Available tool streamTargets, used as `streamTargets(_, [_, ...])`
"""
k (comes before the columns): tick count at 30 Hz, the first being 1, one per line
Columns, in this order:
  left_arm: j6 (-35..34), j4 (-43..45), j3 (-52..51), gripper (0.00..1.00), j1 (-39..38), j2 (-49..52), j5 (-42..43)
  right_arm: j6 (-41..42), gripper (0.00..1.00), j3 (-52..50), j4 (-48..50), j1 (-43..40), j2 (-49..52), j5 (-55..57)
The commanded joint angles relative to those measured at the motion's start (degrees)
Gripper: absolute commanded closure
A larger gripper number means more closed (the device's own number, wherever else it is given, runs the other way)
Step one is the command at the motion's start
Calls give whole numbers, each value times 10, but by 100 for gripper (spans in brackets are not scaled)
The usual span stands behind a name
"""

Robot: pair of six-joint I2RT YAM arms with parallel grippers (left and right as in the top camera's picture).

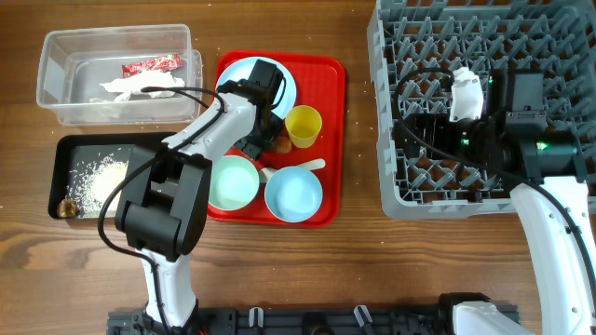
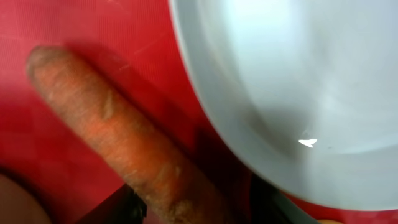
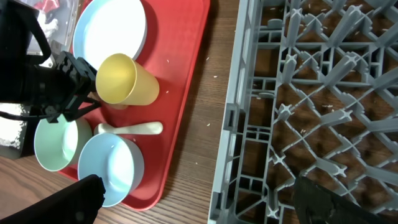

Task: Sort waste into correct bins and load items into the dishwasher rack
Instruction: 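Grasp the carrot on the red tray with the left gripper, then carry the carrot left and drop it onto the black tray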

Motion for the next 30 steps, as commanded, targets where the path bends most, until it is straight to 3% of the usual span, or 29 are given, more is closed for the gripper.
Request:
streamTargets(1, [-14,24,-27,60,1,6,4,-8,0,0,2,-2,5,6])
streamTargets(5, [-13,24,-27,94,1,6,5,-8,0,0,2,-2,5,6])
streamTargets(6, [-12,23,-27,96,1,6,8,-8,0,0,2,-2,5,6])
streamTargets(13, [-2,16,-26,96,2,-28,29,-8,0,0,2,-2,5,6])
streamTargets(20, [42,19,-26,96,48,-177,28,-8,0,0,2,-2,5,6])
streamTargets(25, [64,-48,-26,96,148,-264,23,-8,0,0,1,-2,5,6])
streamTargets(30, [64,-137,-28,96,285,-268,18,-8,0,0,2,-2,5,6])
